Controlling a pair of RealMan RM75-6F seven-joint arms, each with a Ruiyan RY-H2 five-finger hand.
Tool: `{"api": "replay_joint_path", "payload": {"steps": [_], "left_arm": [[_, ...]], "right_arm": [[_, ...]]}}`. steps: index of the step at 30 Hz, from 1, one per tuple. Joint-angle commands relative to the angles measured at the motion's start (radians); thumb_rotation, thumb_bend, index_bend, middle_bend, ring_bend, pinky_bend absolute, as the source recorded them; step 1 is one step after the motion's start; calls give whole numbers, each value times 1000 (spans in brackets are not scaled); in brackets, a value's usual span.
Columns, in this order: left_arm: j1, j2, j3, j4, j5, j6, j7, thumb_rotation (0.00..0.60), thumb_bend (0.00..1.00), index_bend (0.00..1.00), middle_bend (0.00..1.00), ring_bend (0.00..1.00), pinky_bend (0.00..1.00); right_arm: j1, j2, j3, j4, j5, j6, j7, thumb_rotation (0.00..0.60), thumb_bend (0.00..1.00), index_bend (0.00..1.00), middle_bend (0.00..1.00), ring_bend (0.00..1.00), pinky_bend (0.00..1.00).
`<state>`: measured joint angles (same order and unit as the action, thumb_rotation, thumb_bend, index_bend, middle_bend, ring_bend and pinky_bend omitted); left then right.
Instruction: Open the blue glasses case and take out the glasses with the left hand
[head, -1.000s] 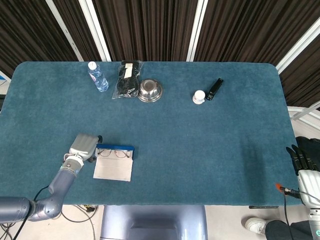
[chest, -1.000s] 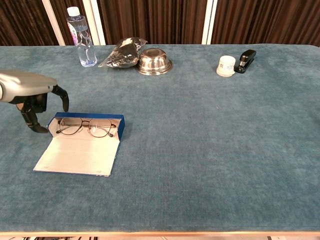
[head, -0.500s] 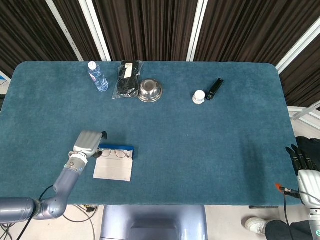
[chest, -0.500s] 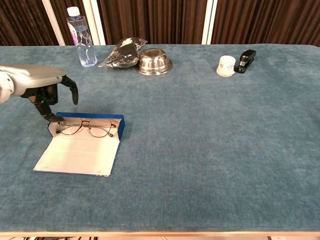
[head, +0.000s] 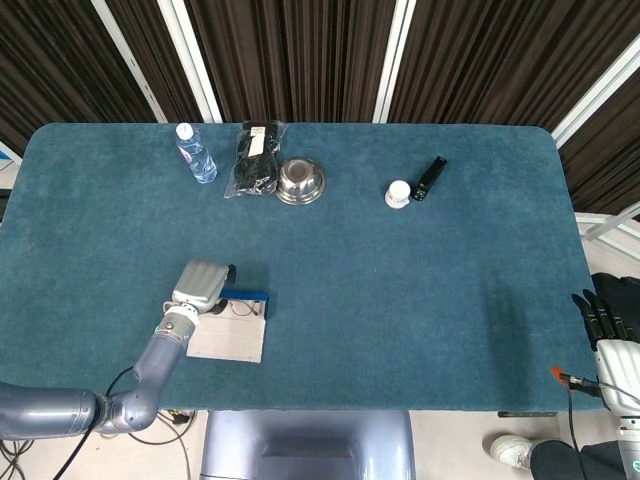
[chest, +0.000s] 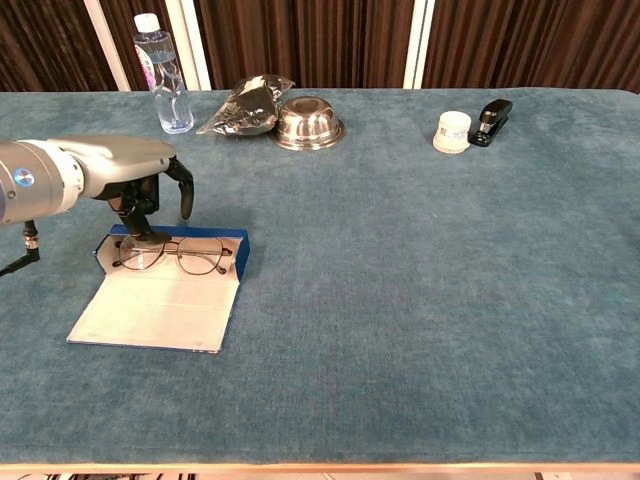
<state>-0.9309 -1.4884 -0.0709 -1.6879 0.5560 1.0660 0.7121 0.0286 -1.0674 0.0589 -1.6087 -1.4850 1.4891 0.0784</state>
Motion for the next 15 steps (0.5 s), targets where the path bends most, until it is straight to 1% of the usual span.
{"api": "replay_joint_path", "payload": {"steps": [1, 15], "left_arm": [[-1, -4, 1, 0, -4, 2, 8, 600, 317, 437, 1000, 909, 910], [-2, -12, -5, 8, -15, -1, 19, 600, 318, 449, 1000, 909, 910]], "right_arm": [[0, 0, 0, 0, 0, 0, 0, 600, 158, 0, 0, 0, 213], [0, 0, 0, -2, 2, 0, -1, 600, 158, 0, 0, 0, 213]]}}
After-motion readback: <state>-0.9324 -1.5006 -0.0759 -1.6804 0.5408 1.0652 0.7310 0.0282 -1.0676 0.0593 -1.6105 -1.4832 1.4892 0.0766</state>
